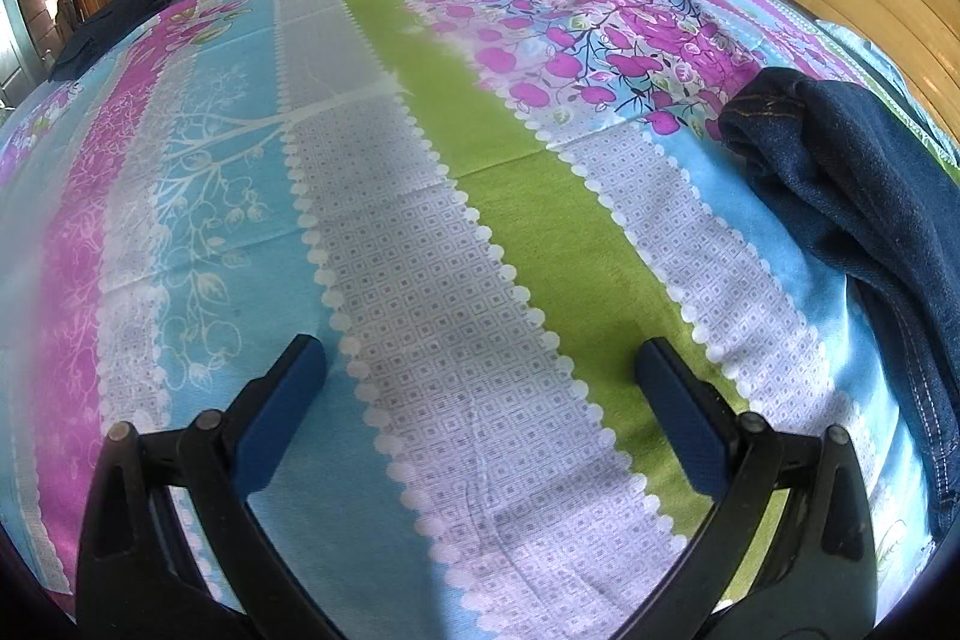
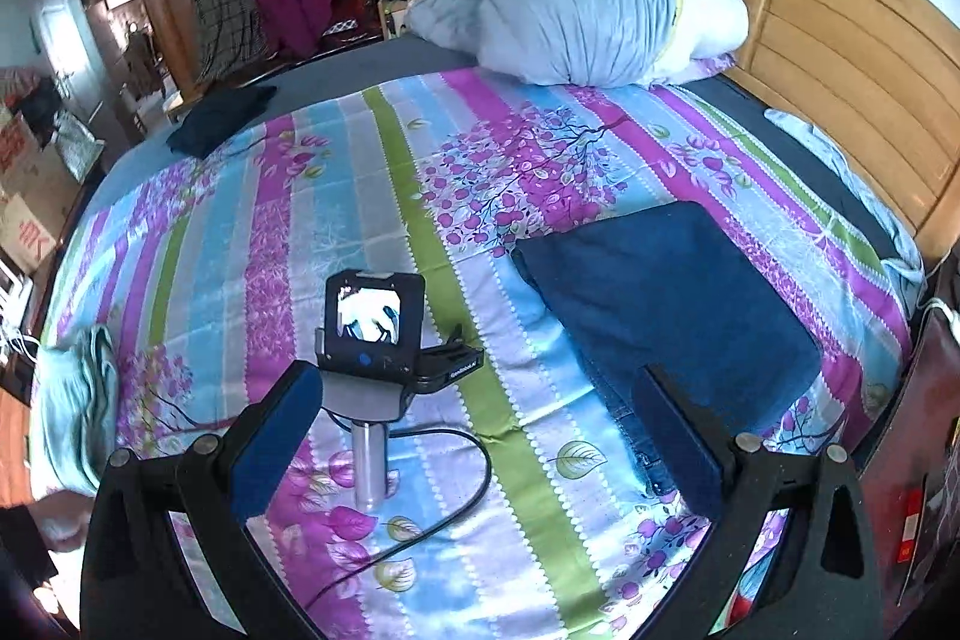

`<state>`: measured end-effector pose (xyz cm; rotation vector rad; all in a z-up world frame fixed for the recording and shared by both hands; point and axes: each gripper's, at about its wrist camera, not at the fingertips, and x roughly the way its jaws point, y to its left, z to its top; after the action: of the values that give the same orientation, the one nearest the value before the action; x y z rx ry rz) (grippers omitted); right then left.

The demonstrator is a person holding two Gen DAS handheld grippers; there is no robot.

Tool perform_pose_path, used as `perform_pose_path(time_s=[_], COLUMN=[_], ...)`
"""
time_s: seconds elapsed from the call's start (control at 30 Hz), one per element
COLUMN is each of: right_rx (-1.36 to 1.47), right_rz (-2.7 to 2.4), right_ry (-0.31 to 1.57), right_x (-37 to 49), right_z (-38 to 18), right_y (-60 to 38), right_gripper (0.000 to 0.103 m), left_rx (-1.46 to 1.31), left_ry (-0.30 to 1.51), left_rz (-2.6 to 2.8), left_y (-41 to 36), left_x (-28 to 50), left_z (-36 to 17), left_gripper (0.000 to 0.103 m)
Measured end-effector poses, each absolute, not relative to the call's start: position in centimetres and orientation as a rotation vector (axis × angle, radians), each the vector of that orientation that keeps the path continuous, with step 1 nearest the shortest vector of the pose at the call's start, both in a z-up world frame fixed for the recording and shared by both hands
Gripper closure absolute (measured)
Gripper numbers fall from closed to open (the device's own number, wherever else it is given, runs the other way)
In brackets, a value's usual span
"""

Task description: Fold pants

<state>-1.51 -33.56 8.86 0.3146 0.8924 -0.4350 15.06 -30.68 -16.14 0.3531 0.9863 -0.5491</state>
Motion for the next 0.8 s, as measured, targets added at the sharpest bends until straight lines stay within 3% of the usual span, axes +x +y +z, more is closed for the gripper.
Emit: perform_pose_path(time_s=[0.47, 0.67, 0.8], right_rx=[0.301, 0.433, 0.442], right_rz=[-0.453, -0.617, -0.695], right_ry=[0.957, 0.957, 0.919], right_x=[-9.5, -11.5, -12.7], right_z=[1.0, 2.7, 6.2], right_y=[-39.8, -46.1, -48.5], right_gripper=[0.000, 0.000, 0.000], left_rx=[0.309, 0.406, 0.553], left_ry=[1.017, 1.310, 1.232], left_rz=[-0.501, -0.494, -0.622], left_y=[-31.2, -35.8, -39.3], left_x=[15.8, 17.5, 13.5], left_z=[-16.2, -15.1, -9.1], left_gripper=[0.000, 0.000, 0.000])
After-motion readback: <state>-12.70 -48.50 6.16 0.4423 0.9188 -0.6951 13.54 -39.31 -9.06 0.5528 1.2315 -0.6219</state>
